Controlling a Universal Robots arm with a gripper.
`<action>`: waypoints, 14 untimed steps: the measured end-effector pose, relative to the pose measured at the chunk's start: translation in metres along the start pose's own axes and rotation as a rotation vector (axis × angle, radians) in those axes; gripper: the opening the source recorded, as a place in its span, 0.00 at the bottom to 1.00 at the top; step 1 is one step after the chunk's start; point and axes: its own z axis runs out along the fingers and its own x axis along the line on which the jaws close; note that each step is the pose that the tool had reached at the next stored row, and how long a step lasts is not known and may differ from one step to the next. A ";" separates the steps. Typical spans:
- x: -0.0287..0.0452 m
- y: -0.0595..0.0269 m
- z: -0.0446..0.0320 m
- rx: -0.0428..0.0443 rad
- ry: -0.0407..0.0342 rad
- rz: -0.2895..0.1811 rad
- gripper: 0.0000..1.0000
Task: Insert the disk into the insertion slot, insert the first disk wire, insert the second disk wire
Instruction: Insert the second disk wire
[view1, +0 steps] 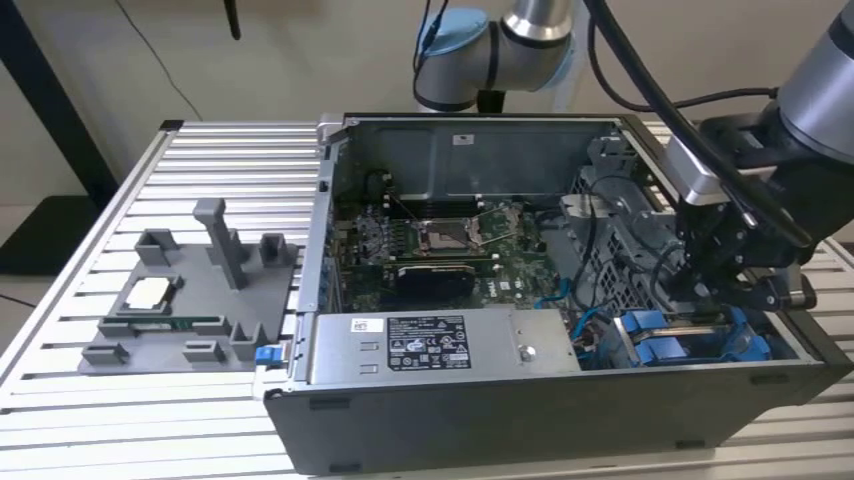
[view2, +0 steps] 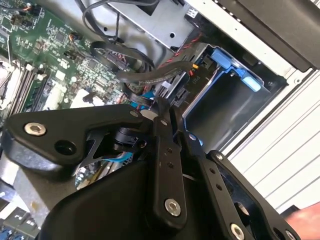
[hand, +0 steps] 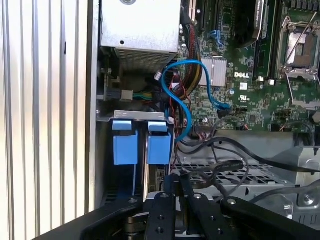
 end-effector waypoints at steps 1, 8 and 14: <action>0.0007 -0.0005 0.0004 0.0001 0.0014 0.000 0.16; 0.0047 -0.0044 0.0034 0.0009 0.0164 0.000 0.16; 0.0061 -0.0073 0.0090 0.0057 0.0210 -0.001 0.16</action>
